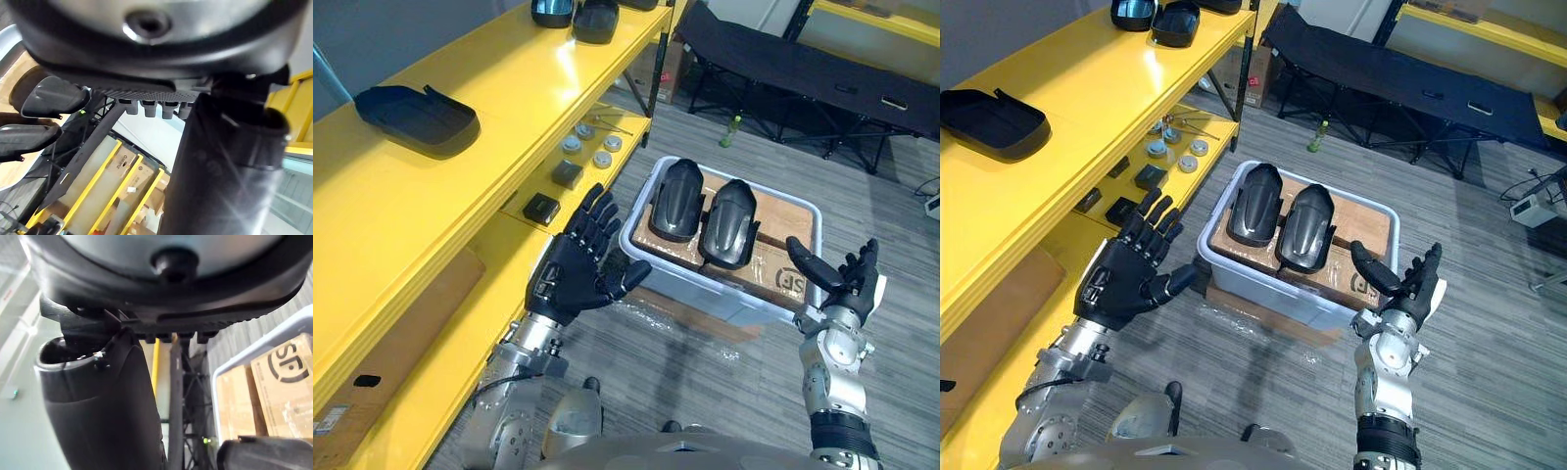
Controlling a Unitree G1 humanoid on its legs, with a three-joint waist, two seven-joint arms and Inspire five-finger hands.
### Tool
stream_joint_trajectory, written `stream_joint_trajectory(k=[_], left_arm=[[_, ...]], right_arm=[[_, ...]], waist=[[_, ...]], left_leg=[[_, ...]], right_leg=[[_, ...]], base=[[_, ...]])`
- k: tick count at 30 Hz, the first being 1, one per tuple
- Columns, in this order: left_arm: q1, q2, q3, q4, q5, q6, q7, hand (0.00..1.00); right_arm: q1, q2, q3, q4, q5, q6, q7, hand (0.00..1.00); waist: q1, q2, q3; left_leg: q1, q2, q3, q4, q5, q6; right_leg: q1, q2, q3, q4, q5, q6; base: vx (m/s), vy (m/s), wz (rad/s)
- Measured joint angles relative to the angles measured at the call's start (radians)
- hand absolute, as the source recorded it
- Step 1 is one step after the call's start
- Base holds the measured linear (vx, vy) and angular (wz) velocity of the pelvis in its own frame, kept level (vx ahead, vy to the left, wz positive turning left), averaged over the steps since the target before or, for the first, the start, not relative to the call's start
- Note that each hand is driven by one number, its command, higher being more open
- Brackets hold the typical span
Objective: Walk over and take three plastic housings, then place them on the shelf
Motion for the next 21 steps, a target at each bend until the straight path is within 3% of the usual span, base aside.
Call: stream_joint_trajectory(k=[7,10,14,17,21], left_arm=[[-0.003,0.010,-0.018,0.001,0.034,0.000,-0.009,1.00],[-0.021,0.023,-0.008,0.029,0.032,0.000,-0.009,1.00],[-0.074,0.042,-0.005,0.080,0.030,0.000,-0.011,1.00],[-0.123,0.076,-0.010,0.120,0.030,-0.002,-0.010,1.00],[-0.162,0.096,-0.015,0.136,0.023,-0.004,-0.005,1.00]], right_arm=[[-0.010,0.027,-0.008,0.045,0.002,0.003,-0.067,1.00],[-0.086,-0.016,-0.044,0.150,0.062,0.008,-0.085,1.00],[-0.197,-0.105,-0.061,0.306,0.115,0.008,-0.082,1.00],[-0.296,-0.127,-0.070,0.369,0.277,-0.022,-0.043,1.00],[-0.403,-0.138,-0.070,0.391,0.305,-0.059,-0.023,1.00]], waist=[[-0.004,0.001,0.001],[0.001,0.001,0.008],[0.003,0.015,0.086],[0.017,0.018,0.142],[0.045,0.021,0.211]], left_leg=[[0.014,-0.002,0.018,-0.115,0.077,0.006],[-0.028,-0.005,0.023,-0.139,0.113,0.002],[-0.109,0.004,-0.016,-0.140,0.163,-0.009],[-0.143,0.016,-0.040,-0.199,0.225,-0.012],[-0.176,0.019,-0.055,-0.228,0.258,-0.012]], right_leg=[[-0.041,-0.006,0.005,-0.003,-0.007,-0.012],[-0.091,-0.010,0.002,-0.004,-0.022,-0.017],[-0.169,0.002,-0.040,0.034,-0.041,-0.017],[-0.232,0.011,-0.058,0.058,-0.037,-0.021],[-0.284,0.010,-0.066,0.087,-0.035,-0.023]], base=[[-0.08,-0.006,-0.05],[-0.10,-0.024,-0.01],[-0.14,-0.041,0.26],[-0.11,-0.054,0.25],[-0.03,-0.032,0.11]])
